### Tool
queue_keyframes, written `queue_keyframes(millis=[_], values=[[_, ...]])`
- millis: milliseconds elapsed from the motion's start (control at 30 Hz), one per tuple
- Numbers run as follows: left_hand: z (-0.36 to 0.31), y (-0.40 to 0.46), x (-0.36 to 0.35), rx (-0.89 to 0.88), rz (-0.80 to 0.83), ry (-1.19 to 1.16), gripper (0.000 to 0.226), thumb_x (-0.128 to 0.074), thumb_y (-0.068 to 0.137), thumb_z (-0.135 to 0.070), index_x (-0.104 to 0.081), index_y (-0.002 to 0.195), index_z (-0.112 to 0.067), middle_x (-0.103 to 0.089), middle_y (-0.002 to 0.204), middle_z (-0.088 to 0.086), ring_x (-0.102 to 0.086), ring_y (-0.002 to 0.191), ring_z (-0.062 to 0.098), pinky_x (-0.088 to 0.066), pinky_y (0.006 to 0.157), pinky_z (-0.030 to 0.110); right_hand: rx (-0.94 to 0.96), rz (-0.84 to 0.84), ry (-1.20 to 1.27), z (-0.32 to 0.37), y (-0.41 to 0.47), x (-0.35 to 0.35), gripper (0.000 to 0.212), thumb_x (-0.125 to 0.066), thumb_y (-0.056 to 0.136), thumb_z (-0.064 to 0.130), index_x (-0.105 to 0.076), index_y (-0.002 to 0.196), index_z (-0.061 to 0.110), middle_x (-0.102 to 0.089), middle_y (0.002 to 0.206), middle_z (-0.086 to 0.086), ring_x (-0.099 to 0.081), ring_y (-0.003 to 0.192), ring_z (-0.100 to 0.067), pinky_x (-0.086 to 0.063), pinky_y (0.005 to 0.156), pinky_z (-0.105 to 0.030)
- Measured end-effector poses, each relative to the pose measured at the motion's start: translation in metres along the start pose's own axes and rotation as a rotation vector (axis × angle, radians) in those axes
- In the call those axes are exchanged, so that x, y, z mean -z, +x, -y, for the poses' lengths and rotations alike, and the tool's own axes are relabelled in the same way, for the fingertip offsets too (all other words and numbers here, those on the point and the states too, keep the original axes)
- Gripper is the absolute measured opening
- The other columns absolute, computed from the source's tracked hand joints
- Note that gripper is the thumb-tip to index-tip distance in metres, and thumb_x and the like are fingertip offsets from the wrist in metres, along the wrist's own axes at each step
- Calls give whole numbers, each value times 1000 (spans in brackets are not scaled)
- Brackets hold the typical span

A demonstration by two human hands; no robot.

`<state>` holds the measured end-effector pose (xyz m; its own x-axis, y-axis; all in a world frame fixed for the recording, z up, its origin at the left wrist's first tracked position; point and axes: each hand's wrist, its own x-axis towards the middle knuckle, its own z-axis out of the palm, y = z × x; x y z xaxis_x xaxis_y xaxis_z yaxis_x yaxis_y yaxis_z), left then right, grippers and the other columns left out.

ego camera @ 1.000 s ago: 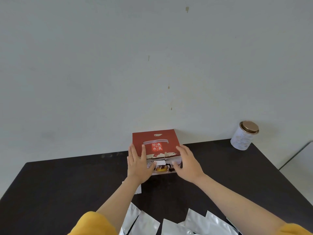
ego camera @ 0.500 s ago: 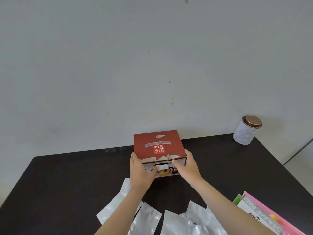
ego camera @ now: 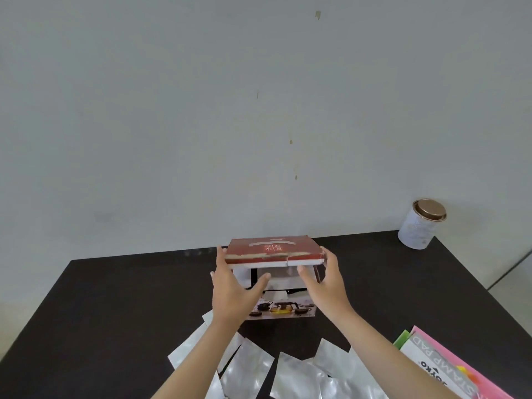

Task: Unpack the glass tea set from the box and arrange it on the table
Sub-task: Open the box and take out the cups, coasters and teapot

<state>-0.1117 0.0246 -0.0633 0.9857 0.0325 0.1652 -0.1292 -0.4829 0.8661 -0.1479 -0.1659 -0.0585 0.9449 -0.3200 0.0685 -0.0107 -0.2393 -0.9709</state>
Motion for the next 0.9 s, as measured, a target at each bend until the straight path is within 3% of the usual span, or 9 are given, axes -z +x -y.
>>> queue_keyframes(millis=[133, 233, 267, 333, 400, 467, 667, 900], values=[[-17, 22, 1, -78, 2, -8, 113, -66, 73, -56, 10, 150, -22, -10, 153, -16, -14, 143, 11, -20, 117, 47, 87, 0, -36, 13, 29, -1, 63, -69, 85, 28, -31, 135, 30, -39, 127, 25, -35, 113, 21, -28, 94, -8], [-16, 42, -3, -152, 28, 16, 98, -59, 82, -55, 8, 150, -31, -9, 152, -23, -20, 142, 10, -28, 114, 42, 146, 32, -104, 16, 50, -3, 67, -68, 87, 28, -25, 137, 37, -30, 128, 39, -26, 114, 32, -26, 92, 2], [-13, 49, -5, -165, 48, 38, 93, -55, 84, -56, 7, 149, -33, -14, 155, -18, -24, 141, 13, -31, 113, 40, 159, 47, -133, 15, 57, -5, 70, -68, 87, 31, -23, 140, 37, -29, 135, 37, -23, 121, 29, -24, 100, -2], [-7, 61, -13, -188, 114, 125, 84, -48, 89, -53, 4, 150, -31, -17, 157, -8, -24, 141, 15, -30, 111, 36, 143, 78, -221, 8, 70, -10, 83, -66, 86, 41, -14, 149, 34, -19, 155, 21, -16, 140, 6, -21, 115, -25], [3, 72, -21, -192, 202, 283, 76, -38, 95, -49, 6, 151, -22, 3, 160, -6, -9, 147, 18, -19, 116, 36, 97, 115, -362, -2, 81, -15, 90, -61, 88, 46, -1, 153, 29, -3, 161, 10, -6, 147, -8, -15, 119, -41], [14, 80, -28, -170, 304, 434, 70, -28, 99, -45, 7, 151, -15, 20, 153, -7, 7, 147, 17, -3, 119, 37, 44, 176, -511, -11, 84, -18, 88, -53, 92, 48, 6, 153, 23, 8, 161, 6, 3, 148, -11, -9, 120, -49], [34, 91, -37, -138, 351, 570, 56, -20, 102, -36, -7, 151, -14, 13, 158, -2, 12, 146, 14, 4, 116, 36, 68, 309, -830, -32, 81, -24, 72, -36, 97, 51, -8, 153, 16, 10, 161, -1, 13, 147, -16, 0, 117, -50], [41, 93, -37, -136, 334, 475, 49, -27, 102, -23, -21, 150, -15, 5, 159, -6, 5, 146, 12, 1, 117, 37, 142, 314, -1068, -28, 62, -36, 57, -21, 99, 46, -19, 150, 19, 1, 161, -12, 10, 148, -29, 0, 117, -52]])
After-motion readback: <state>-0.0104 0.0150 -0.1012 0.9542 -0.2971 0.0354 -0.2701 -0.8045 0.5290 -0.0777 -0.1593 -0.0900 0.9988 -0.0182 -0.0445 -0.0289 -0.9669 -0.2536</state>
